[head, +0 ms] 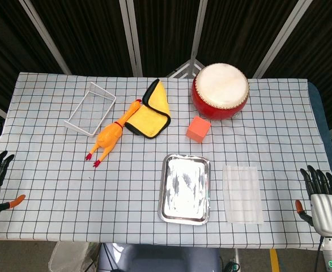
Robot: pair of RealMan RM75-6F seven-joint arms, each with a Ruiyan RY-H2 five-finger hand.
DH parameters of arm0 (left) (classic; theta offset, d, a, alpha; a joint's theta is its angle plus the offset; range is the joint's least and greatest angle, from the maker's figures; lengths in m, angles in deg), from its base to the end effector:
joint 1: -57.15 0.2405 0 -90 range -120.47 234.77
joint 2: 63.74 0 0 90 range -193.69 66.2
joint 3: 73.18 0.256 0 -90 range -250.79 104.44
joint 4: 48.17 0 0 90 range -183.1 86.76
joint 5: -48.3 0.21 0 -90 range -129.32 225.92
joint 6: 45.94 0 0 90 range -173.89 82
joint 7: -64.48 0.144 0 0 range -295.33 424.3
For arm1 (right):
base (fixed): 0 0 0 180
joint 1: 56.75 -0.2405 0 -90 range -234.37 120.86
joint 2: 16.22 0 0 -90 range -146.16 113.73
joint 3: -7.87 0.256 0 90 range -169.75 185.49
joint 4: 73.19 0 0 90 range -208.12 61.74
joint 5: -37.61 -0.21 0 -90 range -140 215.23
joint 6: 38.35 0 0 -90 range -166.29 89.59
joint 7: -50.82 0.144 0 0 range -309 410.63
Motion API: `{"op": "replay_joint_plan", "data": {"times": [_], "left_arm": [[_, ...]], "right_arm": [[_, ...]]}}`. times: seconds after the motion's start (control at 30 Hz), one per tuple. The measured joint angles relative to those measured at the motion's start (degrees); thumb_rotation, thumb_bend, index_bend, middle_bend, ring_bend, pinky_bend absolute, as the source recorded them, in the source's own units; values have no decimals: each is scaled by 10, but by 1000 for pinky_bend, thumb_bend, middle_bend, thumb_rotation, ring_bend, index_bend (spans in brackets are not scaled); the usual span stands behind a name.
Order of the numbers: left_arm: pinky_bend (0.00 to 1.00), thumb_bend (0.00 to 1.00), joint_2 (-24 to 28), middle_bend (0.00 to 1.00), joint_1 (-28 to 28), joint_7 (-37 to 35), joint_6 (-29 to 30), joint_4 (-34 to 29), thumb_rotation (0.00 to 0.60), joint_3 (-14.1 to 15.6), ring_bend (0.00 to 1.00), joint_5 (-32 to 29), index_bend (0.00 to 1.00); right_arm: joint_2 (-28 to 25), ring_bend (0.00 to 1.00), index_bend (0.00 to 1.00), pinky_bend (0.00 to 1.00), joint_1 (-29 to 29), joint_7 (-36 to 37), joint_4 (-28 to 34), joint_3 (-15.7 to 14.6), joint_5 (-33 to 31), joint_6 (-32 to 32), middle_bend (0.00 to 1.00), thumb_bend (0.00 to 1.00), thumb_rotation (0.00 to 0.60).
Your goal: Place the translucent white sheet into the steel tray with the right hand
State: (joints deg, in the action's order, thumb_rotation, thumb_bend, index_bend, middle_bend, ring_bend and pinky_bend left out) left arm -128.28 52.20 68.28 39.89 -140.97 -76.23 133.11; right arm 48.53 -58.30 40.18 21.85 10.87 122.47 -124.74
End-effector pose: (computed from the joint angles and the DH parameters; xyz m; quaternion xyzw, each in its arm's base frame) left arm -0.3101 0.1820 0.1593 -0.5949 -0.3719 -0.3764 0.6050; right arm -0.3117 -0.1629 0.1556 0.5981 -0.3645 0.3365 0.6295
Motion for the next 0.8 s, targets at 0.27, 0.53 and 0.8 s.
{"op": "replay_joint_plan", "data": {"times": [0.27, 0.53, 0.8], "left_arm": [[0, 0, 0, 0, 0, -1, 1, -1, 600, 0, 0, 1, 0], [0, 0, 0, 0, -1, -2, -1, 2, 600, -3, 0, -3, 0], [0, 0, 0, 0, -1, -3, 1, 2, 600, -4, 0, -3, 0]], "right_arm": [[2, 0, 0, 0, 0, -4, 0, -2, 2, 1, 0, 440, 600], [16, 0, 0, 0, -2, -40, 6, -20, 23, 9, 0, 440, 600], [67, 0, 0, 0, -4, -128, 6, -42, 33, 34, 0, 440, 600]]}}
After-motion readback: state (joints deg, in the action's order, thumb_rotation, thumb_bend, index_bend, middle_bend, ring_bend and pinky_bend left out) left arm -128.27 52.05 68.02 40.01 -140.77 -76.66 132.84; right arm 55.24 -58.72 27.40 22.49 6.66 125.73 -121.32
